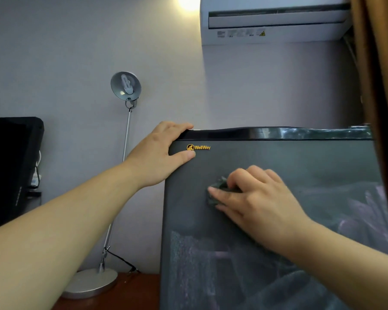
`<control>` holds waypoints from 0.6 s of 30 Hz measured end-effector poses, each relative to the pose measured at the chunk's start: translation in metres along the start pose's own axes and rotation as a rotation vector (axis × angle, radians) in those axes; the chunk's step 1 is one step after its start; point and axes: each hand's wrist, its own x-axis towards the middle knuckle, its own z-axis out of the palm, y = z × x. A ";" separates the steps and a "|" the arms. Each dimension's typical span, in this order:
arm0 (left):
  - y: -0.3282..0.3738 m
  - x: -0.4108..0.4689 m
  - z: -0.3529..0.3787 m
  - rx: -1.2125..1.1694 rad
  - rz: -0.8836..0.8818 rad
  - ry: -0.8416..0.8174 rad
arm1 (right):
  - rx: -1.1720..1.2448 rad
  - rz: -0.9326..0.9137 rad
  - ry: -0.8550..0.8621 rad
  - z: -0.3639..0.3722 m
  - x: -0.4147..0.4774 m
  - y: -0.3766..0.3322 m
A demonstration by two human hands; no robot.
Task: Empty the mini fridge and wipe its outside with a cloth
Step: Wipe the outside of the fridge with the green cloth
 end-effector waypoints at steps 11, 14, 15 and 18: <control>0.006 -0.002 0.005 0.039 -0.037 0.005 | 0.019 0.460 0.168 -0.014 -0.005 0.034; 0.010 -0.005 0.007 0.046 -0.062 0.005 | -0.039 0.205 0.062 -0.011 -0.028 0.012; 0.012 -0.005 0.007 0.061 -0.071 0.007 | -0.047 0.139 0.033 -0.012 -0.035 0.013; 0.021 -0.007 0.010 0.262 -0.098 0.049 | -0.085 0.421 0.122 -0.024 -0.034 0.049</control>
